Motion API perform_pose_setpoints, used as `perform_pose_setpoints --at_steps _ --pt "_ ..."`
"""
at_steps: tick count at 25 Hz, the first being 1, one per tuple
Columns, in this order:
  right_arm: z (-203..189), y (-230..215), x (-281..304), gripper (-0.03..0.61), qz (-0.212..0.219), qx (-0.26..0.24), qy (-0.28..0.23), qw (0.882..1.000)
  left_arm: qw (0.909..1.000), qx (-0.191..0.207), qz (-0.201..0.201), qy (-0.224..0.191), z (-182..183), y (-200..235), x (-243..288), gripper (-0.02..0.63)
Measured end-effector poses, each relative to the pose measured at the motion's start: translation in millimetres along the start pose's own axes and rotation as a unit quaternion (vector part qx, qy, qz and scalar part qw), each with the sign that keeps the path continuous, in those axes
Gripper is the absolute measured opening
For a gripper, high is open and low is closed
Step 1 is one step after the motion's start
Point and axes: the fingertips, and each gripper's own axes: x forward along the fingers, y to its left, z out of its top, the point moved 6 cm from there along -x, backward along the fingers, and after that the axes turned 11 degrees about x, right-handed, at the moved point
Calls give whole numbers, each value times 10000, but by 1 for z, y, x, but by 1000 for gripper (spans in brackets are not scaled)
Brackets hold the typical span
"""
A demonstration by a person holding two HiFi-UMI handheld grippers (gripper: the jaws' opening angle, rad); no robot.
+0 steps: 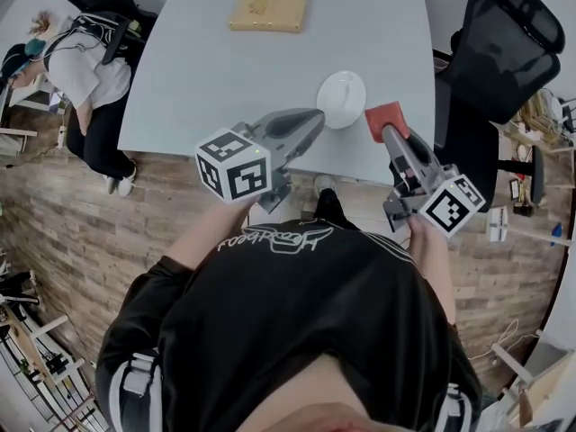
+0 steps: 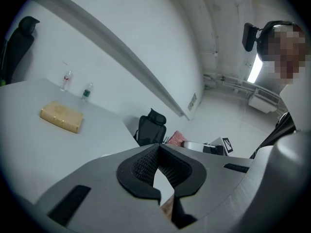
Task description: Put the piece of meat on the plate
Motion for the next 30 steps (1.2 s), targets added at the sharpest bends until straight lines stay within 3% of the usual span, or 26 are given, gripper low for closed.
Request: perform_pose_setpoints --at_steps 9,16,30 --pt "21 -47 40 83 -55 125 322 9994 9994 -257 187 102 -2 38 35 6" --pt "20 -72 65 83 -262 -66 707 9971 9985 -439 308 134 -11 57 44 8" --pt "-32 -123 105 83 -613 17 1581 9855 9953 -723 522 370 -44 79 37 8"
